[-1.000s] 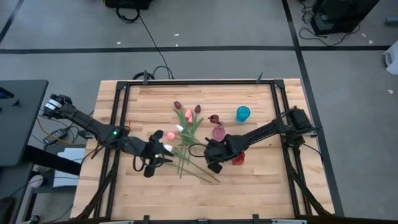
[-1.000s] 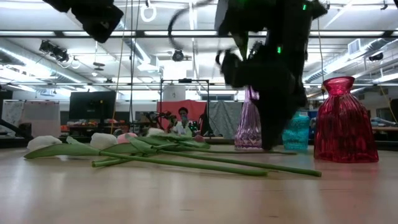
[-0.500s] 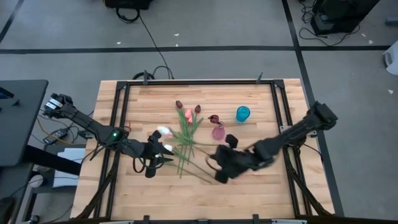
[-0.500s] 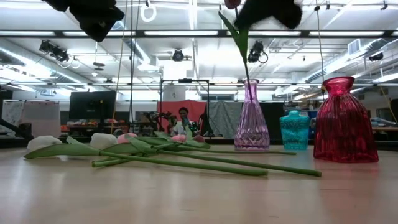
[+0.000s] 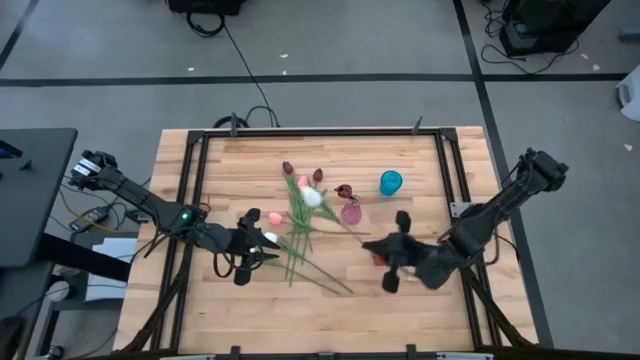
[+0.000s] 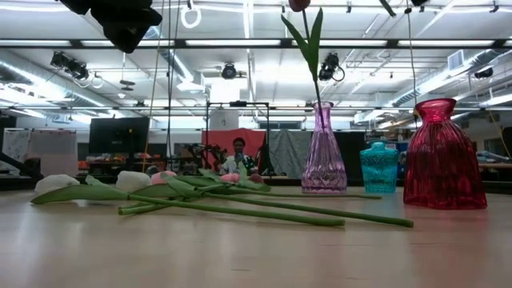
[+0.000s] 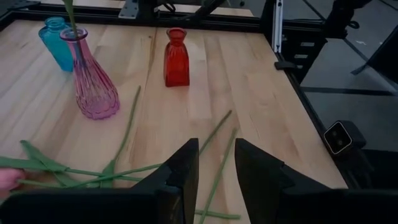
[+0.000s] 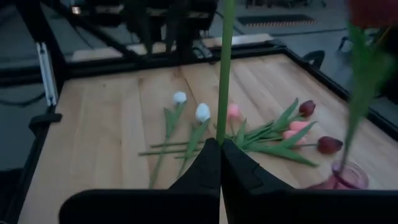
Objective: Sort flowers into vase by color
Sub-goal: Put the white flower into the blue vase
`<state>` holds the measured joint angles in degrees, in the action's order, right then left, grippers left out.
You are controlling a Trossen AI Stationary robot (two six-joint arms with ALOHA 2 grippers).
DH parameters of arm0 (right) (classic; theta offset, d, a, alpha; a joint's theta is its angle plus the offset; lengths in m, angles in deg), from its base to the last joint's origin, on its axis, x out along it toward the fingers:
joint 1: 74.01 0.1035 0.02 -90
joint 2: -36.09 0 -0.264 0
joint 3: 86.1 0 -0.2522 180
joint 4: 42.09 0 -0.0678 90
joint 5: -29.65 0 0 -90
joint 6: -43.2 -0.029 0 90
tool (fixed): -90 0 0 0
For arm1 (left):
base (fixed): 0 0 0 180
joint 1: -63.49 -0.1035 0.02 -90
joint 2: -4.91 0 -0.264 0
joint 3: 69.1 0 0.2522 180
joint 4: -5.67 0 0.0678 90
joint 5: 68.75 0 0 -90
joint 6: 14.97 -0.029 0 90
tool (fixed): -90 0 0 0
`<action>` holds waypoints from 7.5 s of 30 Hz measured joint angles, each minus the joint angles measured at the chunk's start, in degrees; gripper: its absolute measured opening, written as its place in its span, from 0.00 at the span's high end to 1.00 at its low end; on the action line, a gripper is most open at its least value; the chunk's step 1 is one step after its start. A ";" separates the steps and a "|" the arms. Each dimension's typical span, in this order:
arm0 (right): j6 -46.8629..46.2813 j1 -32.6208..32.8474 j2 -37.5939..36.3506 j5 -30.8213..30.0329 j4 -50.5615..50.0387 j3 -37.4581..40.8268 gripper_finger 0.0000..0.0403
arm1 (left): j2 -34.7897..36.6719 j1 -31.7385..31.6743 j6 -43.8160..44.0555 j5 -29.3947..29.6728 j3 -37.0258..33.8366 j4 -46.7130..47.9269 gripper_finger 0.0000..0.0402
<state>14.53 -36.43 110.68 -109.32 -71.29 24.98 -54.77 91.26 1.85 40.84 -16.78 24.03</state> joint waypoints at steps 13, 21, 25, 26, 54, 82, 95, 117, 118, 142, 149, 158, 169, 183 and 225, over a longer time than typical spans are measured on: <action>15.98 -9.87 -21.46 -5.12 28.55 30.33 0.98 | -0.02 0.00 0.00 0.41 0.00 -0.91 0.73; 22.77 -21.98 -26.12 -5.02 41.70 43.75 0.98 | -0.02 -0.02 -0.02 4.67 0.00 -1.30 0.73; 29.76 -26.40 -26.31 -5.00 53.38 48.58 0.98 | -0.02 -0.02 -0.13 7.73 0.00 -1.48 0.73; 31.49 -27.44 -26.29 -4.91 56.05 49.58 0.98 | -0.02 -0.02 -0.15 8.35 0.00 -1.59 0.73; 26.29 -50.51 -19.83 18.78 60.87 54.84 0.97 | -0.04 -0.02 -0.04 13.10 0.00 -2.00 0.73; 29.29 -34.98 -24.39 -6.41 36.33 37.54 0.64 | -0.04 -0.02 2.65 12.73 0.00 -0.79 0.73; 28.82 -12.78 -18.88 7.61 32.19 21.29 0.64 | -0.04 -0.02 4.89 12.68 -0.02 0.60 0.73; 15.61 -10.68 21.64 22.25 14.49 -7.61 0.64 | -4.15 0.00 9.33 7.67 -0.07 1.69 0.73; 14.71 -11.06 23.12 24.40 13.50 -8.58 0.64 | -4.15 0.00 9.33 7.67 -0.07 1.64 0.73; 2.45 -15.58 41.02 35.02 12.71 -10.37 0.62 | -4.04 -0.01 7.38 6.20 -0.04 1.34 0.73; 2.92 -14.40 38.56 30.59 13.30 -10.43 0.63 | -4.04 -0.02 7.41 5.22 -0.02 1.41 0.73; 1.75 -14.42 41.73 32.78 11.35 -10.25 0.63 | -4.02 -0.02 7.39 5.20 0.02 1.86 0.73; 1.14 -14.45 41.89 32.33 11.26 -10.33 0.97 | -4.01 -0.02 7.41 5.20 0.04 1.33 0.73; -7.03 -8.28 18.17 10.94 -9.67 -10.10 0.99 | -3.21 6.67 -6.05 5.31 0.03 -12.38 0.73; -28.78 3.44 -27.17 -31.36 -13.04 36.15 0.99 | -3.50 1.96 -3.20 10.57 0.00 -12.45 0.73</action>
<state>-14.25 -32.99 83.51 -140.68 -84.33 61.13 -58.27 93.22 -1.35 51.42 -16.78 11.57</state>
